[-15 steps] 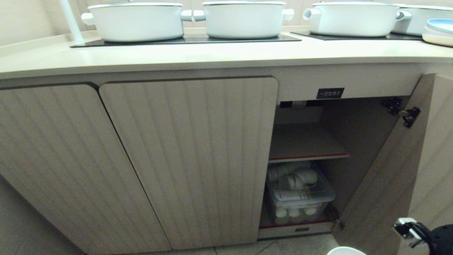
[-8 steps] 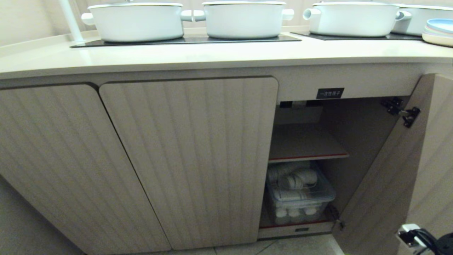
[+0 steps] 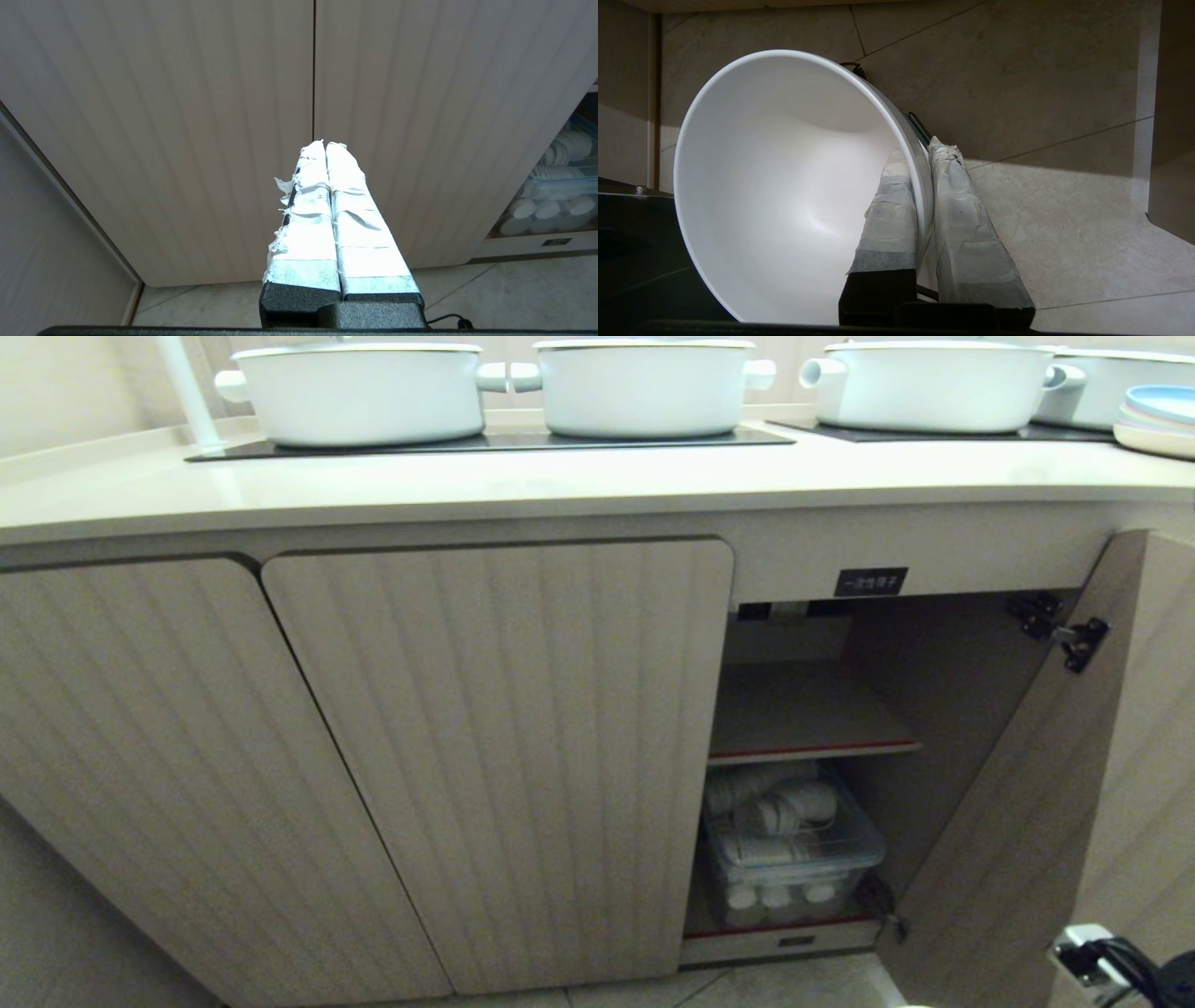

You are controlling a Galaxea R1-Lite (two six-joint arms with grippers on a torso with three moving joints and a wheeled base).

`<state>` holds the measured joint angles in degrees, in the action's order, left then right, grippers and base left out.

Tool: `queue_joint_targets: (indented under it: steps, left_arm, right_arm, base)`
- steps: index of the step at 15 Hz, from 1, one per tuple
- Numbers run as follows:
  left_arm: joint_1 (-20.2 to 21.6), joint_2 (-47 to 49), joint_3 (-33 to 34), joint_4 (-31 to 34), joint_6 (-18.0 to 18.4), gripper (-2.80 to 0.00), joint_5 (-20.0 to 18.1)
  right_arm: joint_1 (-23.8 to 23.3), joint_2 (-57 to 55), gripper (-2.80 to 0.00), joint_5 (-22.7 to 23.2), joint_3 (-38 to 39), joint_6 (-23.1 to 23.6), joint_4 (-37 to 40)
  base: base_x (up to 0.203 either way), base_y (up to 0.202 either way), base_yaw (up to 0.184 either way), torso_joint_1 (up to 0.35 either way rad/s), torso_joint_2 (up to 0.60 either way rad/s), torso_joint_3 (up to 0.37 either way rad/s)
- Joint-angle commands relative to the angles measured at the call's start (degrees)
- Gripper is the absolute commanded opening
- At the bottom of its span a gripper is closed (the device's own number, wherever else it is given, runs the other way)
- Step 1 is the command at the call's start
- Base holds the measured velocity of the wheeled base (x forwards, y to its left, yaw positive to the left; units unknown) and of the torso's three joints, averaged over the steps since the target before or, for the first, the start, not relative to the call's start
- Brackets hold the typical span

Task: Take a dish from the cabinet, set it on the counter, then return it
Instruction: Place it on the table

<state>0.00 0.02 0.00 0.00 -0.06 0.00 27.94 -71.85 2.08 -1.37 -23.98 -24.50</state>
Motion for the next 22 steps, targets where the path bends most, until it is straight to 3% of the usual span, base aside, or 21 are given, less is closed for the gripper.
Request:
queue_joint_targets:
  steps: [1,22]
  left_arm:
    - [0.1,0.0,0.0,0.0,0.0,-2.8,0.0]
    - [0.0,0.0,0.0,0.0,0.0,-2.8,0.0]
  right_arm:
    - [0.0,-0.2,-2.8,0.0,0.0,-0.2,-0.2]
    - [-0.1,1.7,-2.8,-0.2,-0.2,-0.1,1.9]
  base:
    - [0.0,0.0,0.0,0.0,0.0,0.0]
    - [0.0,0.0,0.0,0.0,0.0,0.0]
